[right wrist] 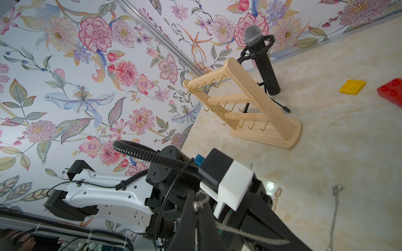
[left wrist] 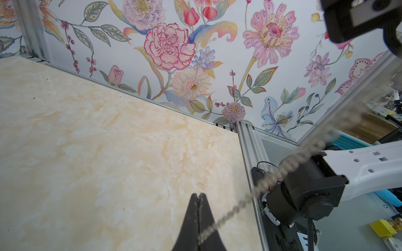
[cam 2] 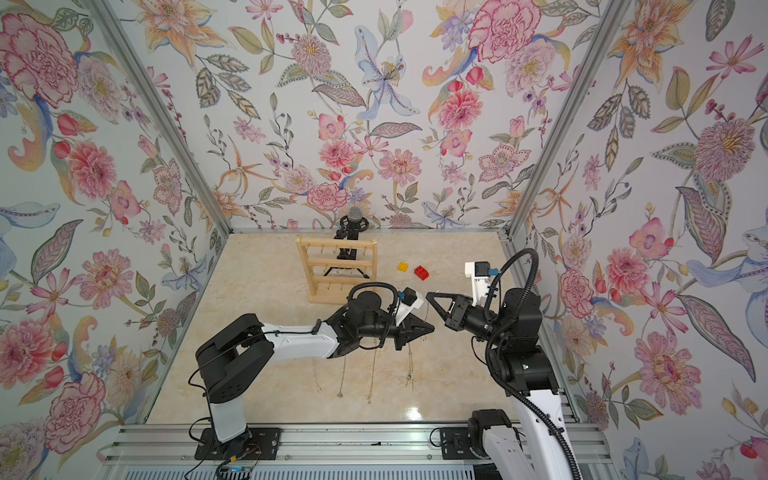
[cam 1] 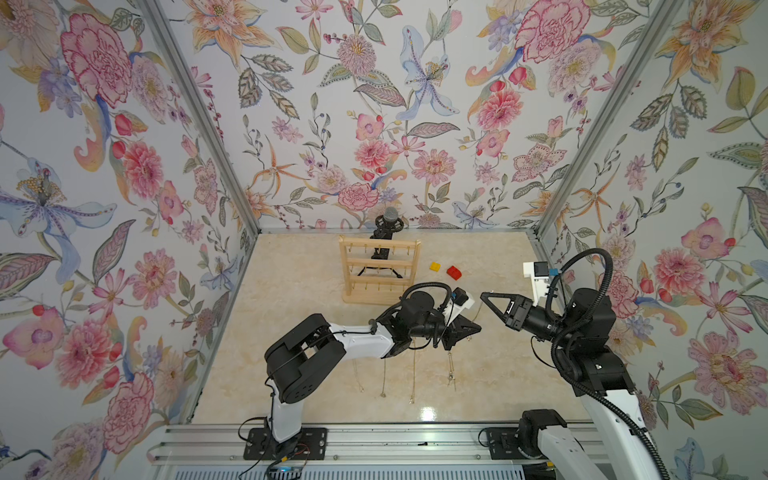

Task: Take the necklace off the jewelry display stand
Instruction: Place the necklace at the center of the board.

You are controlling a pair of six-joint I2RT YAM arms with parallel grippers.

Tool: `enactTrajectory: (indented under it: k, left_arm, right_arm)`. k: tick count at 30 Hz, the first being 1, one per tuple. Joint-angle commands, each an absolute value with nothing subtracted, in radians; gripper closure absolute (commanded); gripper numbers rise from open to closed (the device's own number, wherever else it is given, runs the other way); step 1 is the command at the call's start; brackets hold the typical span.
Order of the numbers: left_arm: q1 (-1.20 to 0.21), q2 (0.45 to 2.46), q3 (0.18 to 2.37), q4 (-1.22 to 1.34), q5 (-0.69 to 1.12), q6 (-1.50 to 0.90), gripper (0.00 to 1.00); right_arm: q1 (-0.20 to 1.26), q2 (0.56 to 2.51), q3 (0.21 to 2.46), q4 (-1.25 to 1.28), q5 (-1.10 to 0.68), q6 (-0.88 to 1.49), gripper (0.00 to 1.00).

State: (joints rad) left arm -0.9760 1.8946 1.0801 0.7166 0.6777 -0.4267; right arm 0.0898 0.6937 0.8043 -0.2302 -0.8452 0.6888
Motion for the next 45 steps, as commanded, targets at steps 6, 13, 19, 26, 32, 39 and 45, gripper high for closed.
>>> enactTrajectory:
  k: [6, 13, 19, 26, 32, 39, 45]
  left_arm:
    - [-0.993, 1.907, 1.063, 0.736, 0.675, -0.423, 1.00]
    - [-1.002, 1.902, 1.039, 0.740, 0.631, -0.463, 1.00]
    - [-1.024, 1.912, 1.019, 0.764, 0.614, -0.522, 1.00]
    - [-1.066, 1.950, 1.034, 0.772, 0.611, -0.581, 1.00]
    - [-1.104, 1.998, 1.064, 0.772, 0.597, -0.659, 1.00]
    - [-1.122, 2.071, 1.093, 0.790, 0.591, -0.778, 1.00]
    - [-1.134, 2.136, 1.101, 0.868, 0.597, -0.884, 1.00]
  right_arm:
    - [0.084, 0.695, 0.842, -0.247, -0.860, 0.670, 1.00]
    - [0.084, 0.673, 0.822, -0.263, -0.832, 0.668, 1.00]
    - [0.084, 0.640, 0.787, -0.295, -0.792, 0.649, 1.00]
    - [0.086, 0.561, 0.726, -0.351, -0.698, 0.628, 1.00]
    - [0.087, 0.487, 0.645, -0.382, -0.597, 0.653, 1.00]
    - [0.086, 0.429, 0.555, -0.394, -0.513, 0.680, 1.00]
    - [0.086, 0.423, 0.500, -0.415, -0.463, 0.681, 1.00]
